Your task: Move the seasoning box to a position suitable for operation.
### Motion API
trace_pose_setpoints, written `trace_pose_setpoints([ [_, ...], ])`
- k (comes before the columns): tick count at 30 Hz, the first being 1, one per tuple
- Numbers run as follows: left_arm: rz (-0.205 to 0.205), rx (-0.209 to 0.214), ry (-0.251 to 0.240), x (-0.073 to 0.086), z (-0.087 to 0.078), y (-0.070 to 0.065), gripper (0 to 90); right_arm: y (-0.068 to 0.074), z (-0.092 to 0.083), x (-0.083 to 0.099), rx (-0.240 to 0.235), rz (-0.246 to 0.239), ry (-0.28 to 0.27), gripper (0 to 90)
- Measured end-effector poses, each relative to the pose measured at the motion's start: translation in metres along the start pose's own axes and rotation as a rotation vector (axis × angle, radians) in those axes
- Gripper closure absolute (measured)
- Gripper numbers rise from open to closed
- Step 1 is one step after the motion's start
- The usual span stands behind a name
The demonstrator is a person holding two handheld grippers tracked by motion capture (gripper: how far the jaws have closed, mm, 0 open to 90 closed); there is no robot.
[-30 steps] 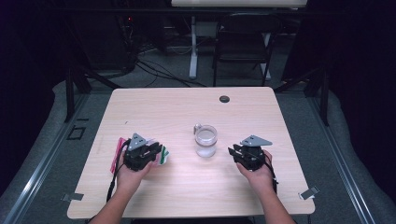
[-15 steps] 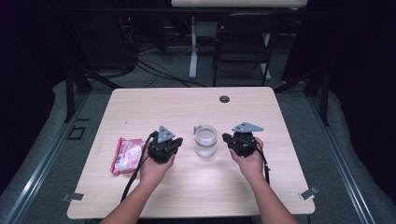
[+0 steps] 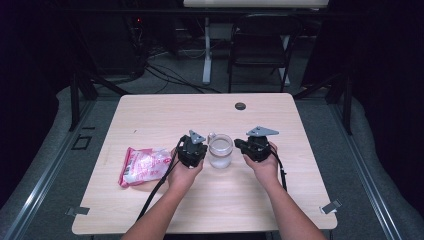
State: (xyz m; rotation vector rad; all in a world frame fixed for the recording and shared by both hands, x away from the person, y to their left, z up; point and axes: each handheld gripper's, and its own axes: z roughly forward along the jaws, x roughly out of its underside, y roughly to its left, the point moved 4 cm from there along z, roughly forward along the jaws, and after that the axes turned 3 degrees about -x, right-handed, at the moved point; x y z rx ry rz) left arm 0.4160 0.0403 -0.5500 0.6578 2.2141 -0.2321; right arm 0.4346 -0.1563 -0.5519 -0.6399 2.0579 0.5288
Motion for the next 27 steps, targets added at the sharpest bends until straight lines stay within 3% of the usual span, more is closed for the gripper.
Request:
trace_pose_setpoints([
  [9,0.021,-0.015,0.016,0.001,0.006,-0.002,90.0,-0.004,0.006,0.001,-0.022,0.022,0.006,86.3],
  [11,0.021,-0.013,0.022,0.001,0.006,-0.001,90.0,-0.001,0.007,0.001,-0.038,0.013,0.014,87.3],
  [14,0.021,-0.012,0.024,0.001,0.004,-0.002,90.0,0.006,0.007,0.000,-0.010,-0.026,0.018,90.0],
  [20,0.066,0.023,0.035,0.001,-0.005,-0.005,90.0,0.011,0.000,0.003,-0.002,-0.034,0.041,90.0],
  [27,0.112,0.068,-0.007,0.005,-0.019,-0.013,90.0,0.021,-0.017,0.012,-0.002,-0.038,0.051,90.0],
])
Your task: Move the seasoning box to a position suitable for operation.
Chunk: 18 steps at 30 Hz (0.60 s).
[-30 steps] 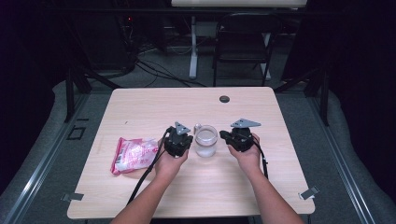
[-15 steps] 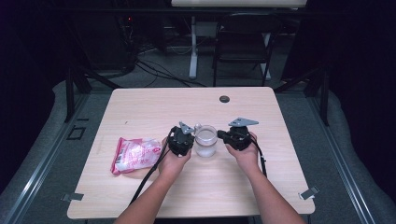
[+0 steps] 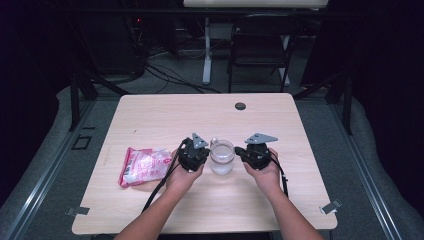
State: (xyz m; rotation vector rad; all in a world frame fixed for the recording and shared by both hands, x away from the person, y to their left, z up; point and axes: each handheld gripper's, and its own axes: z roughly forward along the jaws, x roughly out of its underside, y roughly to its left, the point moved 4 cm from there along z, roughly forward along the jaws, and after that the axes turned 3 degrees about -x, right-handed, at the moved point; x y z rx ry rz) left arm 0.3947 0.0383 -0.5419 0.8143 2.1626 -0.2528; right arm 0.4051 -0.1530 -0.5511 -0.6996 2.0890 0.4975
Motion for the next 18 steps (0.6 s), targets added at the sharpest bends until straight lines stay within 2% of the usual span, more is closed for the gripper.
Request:
trace_pose_setpoints([
  [5,0.050,0.031,-0.007,0.008,-0.008,-0.004,90.0,0.014,-0.013,0.009,0.009,-0.002,0.013,90.0],
  [7,0.051,0.047,-0.011,0.011,-0.012,-0.005,90.0,0.021,-0.019,0.013,0.006,-0.019,0.018,90.0],
  [11,0.034,0.075,-0.024,0.018,-0.017,-0.004,90.0,0.036,-0.029,0.018,0.002,-0.060,0.051,90.0],
  [14,0.040,0.077,-0.026,0.020,-0.018,-0.001,90.0,0.044,-0.030,0.018,-0.005,-0.058,0.063,90.0],
  [18,0.014,0.109,-0.027,0.024,-0.021,0.004,90.0,0.051,-0.030,0.018,-0.041,-0.087,0.086,90.0],
])
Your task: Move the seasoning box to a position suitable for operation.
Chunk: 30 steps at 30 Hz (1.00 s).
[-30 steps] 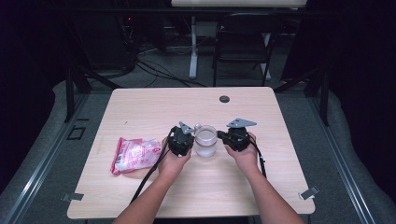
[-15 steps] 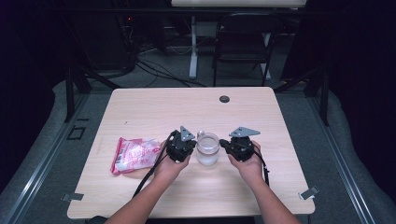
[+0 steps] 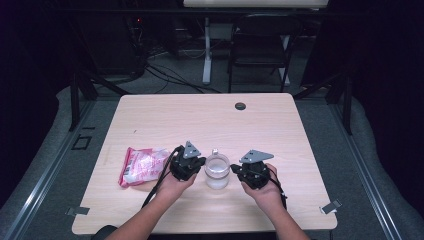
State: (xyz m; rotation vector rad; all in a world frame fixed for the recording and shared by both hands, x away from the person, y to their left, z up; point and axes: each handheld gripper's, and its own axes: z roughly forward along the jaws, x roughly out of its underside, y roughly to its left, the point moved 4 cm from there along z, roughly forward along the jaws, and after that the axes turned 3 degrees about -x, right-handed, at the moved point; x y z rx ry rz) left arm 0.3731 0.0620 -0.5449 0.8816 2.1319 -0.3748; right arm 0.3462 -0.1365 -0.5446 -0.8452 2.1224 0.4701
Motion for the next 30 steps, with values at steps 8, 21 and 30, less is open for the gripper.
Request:
trace_pose_setpoints([
  [8,-0.009,-0.023,0.020,0.004,-0.009,0.007,84.6,-0.004,0.004,0.000,-0.165,0.015,-0.017,86.5],
  [21,-0.007,-0.084,-0.007,0.017,-0.048,0.015,78.0,-0.004,0.017,-0.005,-0.055,-0.038,-0.009,89.6],
  [30,-0.045,-0.078,-0.045,0.023,-0.055,0.027,71.8,0.009,0.016,-0.007,-0.114,-0.051,-0.006,89.2],
])
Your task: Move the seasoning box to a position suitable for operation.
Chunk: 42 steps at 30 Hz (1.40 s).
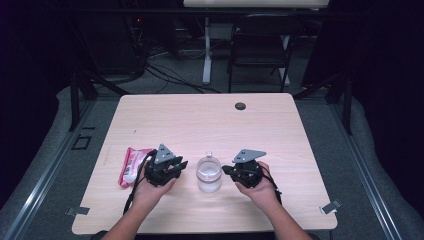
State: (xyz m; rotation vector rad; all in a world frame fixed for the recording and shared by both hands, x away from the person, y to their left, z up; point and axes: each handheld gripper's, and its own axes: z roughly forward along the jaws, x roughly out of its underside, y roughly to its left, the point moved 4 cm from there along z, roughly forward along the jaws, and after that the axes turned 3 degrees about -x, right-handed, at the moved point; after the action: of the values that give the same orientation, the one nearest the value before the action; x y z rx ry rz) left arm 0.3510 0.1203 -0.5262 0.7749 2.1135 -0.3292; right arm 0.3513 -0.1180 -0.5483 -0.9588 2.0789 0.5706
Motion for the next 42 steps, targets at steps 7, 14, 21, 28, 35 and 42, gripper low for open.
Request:
trace_pose_setpoints([
  [7,-0.028,-0.019,-0.022,0.001,-0.006,0.006,68.0,0.029,0.012,-0.005,-0.118,-0.090,0.018,85.0],
  [14,-0.068,-0.038,-0.062,0.005,-0.019,0.013,64.0,0.015,0.017,-0.009,-0.113,-0.045,-0.018,80.9],
  [21,-0.085,-0.078,-0.058,0.019,-0.029,0.015,60.0,-0.012,0.044,-0.010,-0.069,-0.067,-0.009,73.4],
  [28,-0.092,-0.104,-0.046,0.029,-0.034,0.015,58.6,-0.018,0.070,-0.015,-0.090,-0.094,0.030,72.1],
  [35,-0.104,-0.129,-0.059,0.038,-0.045,0.017,56.4,-0.015,0.092,-0.021,-0.115,-0.112,0.069,72.6],
  [42,-0.126,-0.136,-0.064,0.043,-0.050,0.020,55.8,-0.019,0.104,-0.024,-0.158,-0.065,0.078,79.7],
])
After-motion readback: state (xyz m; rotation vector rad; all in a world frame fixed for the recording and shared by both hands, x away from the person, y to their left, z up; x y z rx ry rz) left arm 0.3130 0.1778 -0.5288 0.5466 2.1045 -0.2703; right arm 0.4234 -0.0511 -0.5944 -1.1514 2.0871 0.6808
